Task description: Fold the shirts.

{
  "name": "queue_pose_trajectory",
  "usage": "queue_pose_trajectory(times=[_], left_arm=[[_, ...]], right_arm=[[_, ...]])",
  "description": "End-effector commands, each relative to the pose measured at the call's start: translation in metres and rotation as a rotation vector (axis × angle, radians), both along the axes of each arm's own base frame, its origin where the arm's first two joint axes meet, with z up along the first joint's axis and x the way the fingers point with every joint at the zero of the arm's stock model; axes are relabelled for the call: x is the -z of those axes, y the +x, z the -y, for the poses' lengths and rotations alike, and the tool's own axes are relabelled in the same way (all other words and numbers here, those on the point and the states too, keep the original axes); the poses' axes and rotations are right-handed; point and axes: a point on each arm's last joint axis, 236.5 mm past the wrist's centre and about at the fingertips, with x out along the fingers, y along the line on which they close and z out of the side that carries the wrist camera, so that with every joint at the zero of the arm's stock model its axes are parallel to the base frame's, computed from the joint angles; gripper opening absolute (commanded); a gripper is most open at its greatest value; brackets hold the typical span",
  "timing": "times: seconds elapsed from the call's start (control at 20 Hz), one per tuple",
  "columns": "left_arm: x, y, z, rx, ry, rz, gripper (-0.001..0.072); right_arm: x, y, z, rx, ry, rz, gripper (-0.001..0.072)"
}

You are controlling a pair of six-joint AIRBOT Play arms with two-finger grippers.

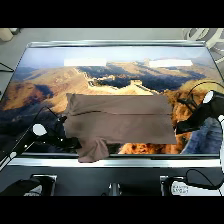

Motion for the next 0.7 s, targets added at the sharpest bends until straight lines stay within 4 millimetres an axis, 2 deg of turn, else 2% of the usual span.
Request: queue_pose_trajectory(times=[0.0,0.05,0.1,0.25,0.35,0.4,0.45,0.5,0.55,0.65], left_arm=[[0.002,0.007,0.003,-0.021,0.005,0.029,0.0202],[0.002,0.006,0.003,-0.016,0.004,0.03,0.0056],[0.001,0.006,0.003,-0.013,0.003,0.033,0.0023],[-0.002,0.008,0.003,-0.014,0.0,0.048,0.0023],[-0.005,0.01,0.004,-0.014,-0.004,0.064,0.0023],[-0.007,0.011,0.004,-0.014,-0.005,0.073,0.0023],[-0.009,0.012,0.004,-0.015,-0.007,0.082,0.0023],[-0.011,0.013,0.004,-0.015,-0.008,0.092,0.0023],[-0.014,0.016,0.004,-0.016,-0.008,0.106,0.0022],[-0.027,0.03,0.003,0.014,-0.012,0.169,0.0022]], right_arm=[[0.019,-0.03,-0.011,0.003,0.03,-0.075,0.0578],[0.024,-0.036,-0.014,0.001,0.04,-0.087,0.0626],[0.028,-0.039,-0.018,0.006,0.049,-0.09,0.0625],[0.037,-0.034,-0.032,0.042,0.096,-0.056,0.0624],[0.042,-0.023,-0.036,0.073,0.104,-0.008,0.0616],[0.043,-0.017,-0.038,0.097,0.108,0.016,0.0556],[0.043,-0.013,-0.041,0.112,0.121,0.029,0.0398],[0.042,-0.012,-0.044,0.118,0.131,0.032,0.0188],[0.04,-0.012,-0.047,0.123,0.145,0.028,0.0024],[0.032,-0.006,-0.046,0.09,0.146,0.066,0.0022]])
